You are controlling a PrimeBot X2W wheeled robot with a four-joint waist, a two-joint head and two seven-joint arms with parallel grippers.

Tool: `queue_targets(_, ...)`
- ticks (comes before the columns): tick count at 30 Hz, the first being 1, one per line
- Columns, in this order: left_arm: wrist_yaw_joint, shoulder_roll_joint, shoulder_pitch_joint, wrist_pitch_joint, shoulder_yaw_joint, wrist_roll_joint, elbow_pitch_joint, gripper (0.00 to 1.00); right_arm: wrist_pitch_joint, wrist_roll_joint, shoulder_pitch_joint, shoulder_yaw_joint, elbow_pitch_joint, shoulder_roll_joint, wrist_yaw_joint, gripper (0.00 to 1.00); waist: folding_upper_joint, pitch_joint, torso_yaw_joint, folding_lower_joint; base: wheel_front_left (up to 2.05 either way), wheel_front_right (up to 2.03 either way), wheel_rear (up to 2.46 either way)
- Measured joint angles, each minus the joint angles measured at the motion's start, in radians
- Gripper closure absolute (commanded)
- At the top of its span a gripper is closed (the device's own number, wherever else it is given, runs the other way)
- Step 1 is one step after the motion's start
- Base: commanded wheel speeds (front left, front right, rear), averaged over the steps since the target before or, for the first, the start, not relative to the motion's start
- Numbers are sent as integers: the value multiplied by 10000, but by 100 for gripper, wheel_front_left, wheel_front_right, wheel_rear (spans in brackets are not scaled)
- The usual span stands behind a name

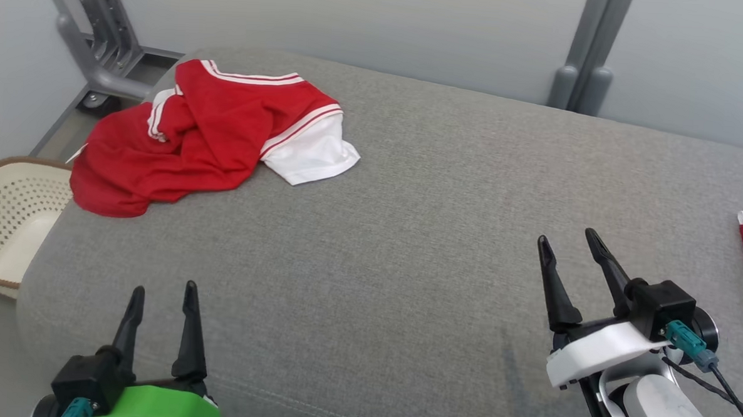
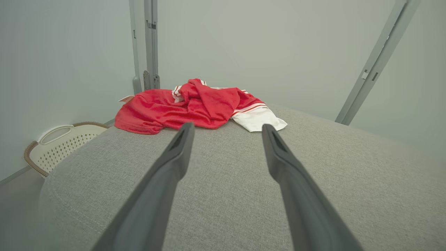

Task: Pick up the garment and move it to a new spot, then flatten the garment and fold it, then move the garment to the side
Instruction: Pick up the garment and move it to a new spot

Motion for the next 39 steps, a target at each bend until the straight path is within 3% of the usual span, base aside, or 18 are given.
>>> queue_targets(5, 2, 15, 0, -2, 309, -73, -111, 0, 15, -33, -8, 115, -12, 50, 0, 0, 0, 108, 418, 0, 0, 0, 0)
queue_targets(11, -6, 4, -218, -2, 255, -117, -322, 0, 121, -232, -38, 17, -150, -17, -77, 0, 0, 418, 353, 0, 0, 0, 0)
queue_targets(20, -268, 96, -2450, 587, 330, -508, -514, 0, 380, -529, -563, -405, -732, -431, -167, 0, 0, 1102, -39, 0, 0, 0, 0)
queue_targets(30, -276, 1507, -5659, 2429, 1304, -598, -295, 0, 621, -920, -1400, -679, -1526, -696, -176, 0, 0, 2158, -641, 0, 0, 0, 0)
queue_targets(39, -268, 2086, -7162, 4251, 2228, -1501, 991, 0, 890, -1043, -1847, -970, -2146, -984, -242, 0, 0, 3243, -1338, 0, 0, 0, 0)
